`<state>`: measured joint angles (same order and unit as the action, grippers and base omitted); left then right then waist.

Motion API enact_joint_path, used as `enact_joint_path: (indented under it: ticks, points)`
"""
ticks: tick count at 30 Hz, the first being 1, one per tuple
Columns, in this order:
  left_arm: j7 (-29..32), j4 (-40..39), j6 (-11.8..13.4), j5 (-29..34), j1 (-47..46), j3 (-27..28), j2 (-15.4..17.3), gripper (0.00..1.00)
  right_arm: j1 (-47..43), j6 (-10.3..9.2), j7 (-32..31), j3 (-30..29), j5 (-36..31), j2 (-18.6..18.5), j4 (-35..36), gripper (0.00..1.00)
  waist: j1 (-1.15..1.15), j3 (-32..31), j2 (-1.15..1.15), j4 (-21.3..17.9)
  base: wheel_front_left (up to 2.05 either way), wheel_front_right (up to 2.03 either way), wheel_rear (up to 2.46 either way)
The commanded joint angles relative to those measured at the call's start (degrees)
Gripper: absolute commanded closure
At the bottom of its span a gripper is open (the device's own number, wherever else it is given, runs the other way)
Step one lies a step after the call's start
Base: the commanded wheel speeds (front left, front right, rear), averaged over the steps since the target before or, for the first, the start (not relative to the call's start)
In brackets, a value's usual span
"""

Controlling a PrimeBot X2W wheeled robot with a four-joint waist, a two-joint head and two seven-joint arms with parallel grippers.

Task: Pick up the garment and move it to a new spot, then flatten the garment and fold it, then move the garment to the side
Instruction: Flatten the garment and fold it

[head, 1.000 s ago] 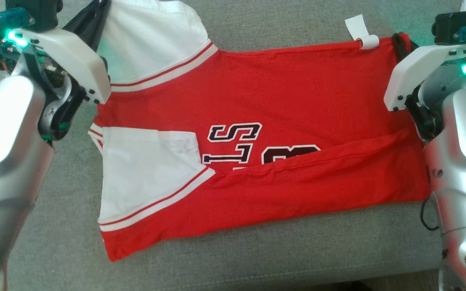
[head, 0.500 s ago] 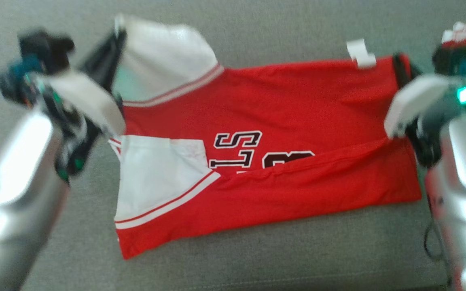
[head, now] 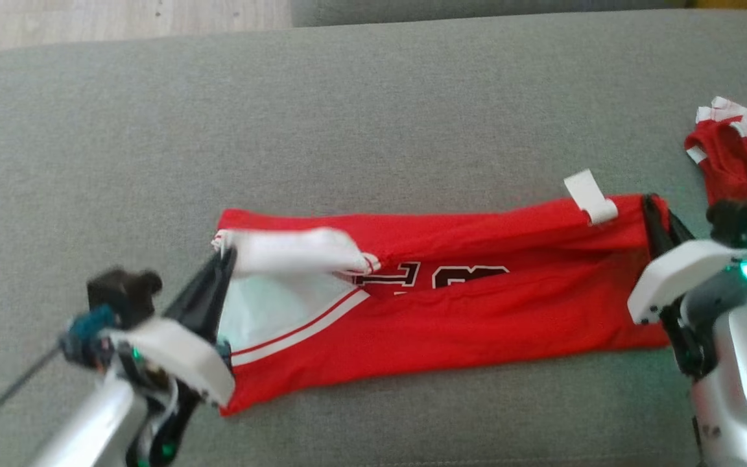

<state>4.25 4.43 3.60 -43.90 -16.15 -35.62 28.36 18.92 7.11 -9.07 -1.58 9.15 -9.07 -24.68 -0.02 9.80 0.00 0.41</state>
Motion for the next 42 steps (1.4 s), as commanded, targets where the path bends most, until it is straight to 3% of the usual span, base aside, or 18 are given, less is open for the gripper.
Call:
enact_joint_path:
  ticks: [1,2,3,4,5,6,7,8,9,10,18,29,42]
  points:
    - [-1.1,-1.7,0.5,-0.3,-1.7,2.1,1.5,1.00,0.6,0.37,0.4,0.5,-0.2,0.3,2.5,1.00,0.02,-0.1,0.00,0.1,0.00,0.00,0.00]
    - [-1.6,-1.3,0.7,-0.4,-0.9,1.9,1.0,1.00,0.0,0.37,0.5,0.1,-0.5,0.4,2.8,1.00,0.02,-0.2,0.00,0.2,0.00,0.00,0.00]
    - [-2.1,-0.8,0.9,-0.5,-0.2,1.7,0.5,1.00,-0.5,0.37,0.5,-0.2,-0.8,0.6,3.1,0.79,0.02,-0.2,0.00,0.2,0.00,0.00,0.00]
    - [-2.7,-0.2,1.1,-0.5,0.4,1.5,0.0,1.00,-0.9,0.37,0.6,-0.6,-1.0,0.8,3.3,0.67,0.02,-0.3,0.00,0.3,0.00,0.00,0.00]
    - [-3.4,0.4,1.3,-0.5,1.0,1.4,-0.5,1.00,-1.4,0.37,0.7,-0.9,-1.2,1.1,3.4,0.44,0.02,-0.4,0.00,0.3,0.00,0.00,0.00]
    - [-4.2,1.0,1.4,-0.4,1.5,1.3,-1.0,1.00,-1.9,0.37,0.9,-1.1,-1.2,1.4,3.7,0.00,0.02,-0.5,0.00,0.2,0.00,0.00,0.00]
    - [-5.1,1.5,1.6,-0.2,2.1,1.1,-1.3,0.94,-2.4,0.37,1.2,-1.4,-1.3,1.6,4.0,0.00,0.02,-0.6,0.00,0.2,0.00,0.00,0.00]
    - [-6.1,1.9,1.8,-0.2,2.8,1.1,-1.8,0.62,-3.0,0.37,1.6,-1.8,-1.2,1.9,4.2,0.00,0.02,-0.8,0.00,0.1,0.00,0.00,0.00]
    - [-7.2,2.2,1.9,-0.2,3.5,1.2,-2.2,0.44,-3.6,0.37,2.1,-2.4,-1.2,2.1,4.6,0.00,0.02,-1.0,0.00,0.1,0.00,0.00,0.00]
    - [-8.2,2.4,2.0,-0.1,4.2,1.2,-2.5,0.00,-4.4,0.37,2.7,-3.0,-1.2,2.3,5.1,0.00,0.02,-1.2,0.00,0.1,0.00,0.00,0.00]
    - [-15.1,1.7,6.1,1.7,10.6,2.3,-2.9,0.00,-11.9,0.37,5.2,-8.4,-1.6,4.6,9.8,0.00,0.02,-4.3,0.00,0.6,0.00,0.00,0.00]
    - [-17.9,-2.3,10.9,3.3,15.3,4.9,-2.8,0.00,-15.6,0.37,1.0,-12.3,-2.7,6.0,13.1,0.00,0.02,-7.8,0.00,3.3,0.00,0.00,0.00]
    - [-18.3,-6.1,13.8,3.6,17.9,6.4,-2.5,0.00,-11.7,0.37,-3.3,-16.5,-6.5,5.3,0.0,0.00,0.02,-6.9,0.00,9.5,0.00,0.00,0.00]
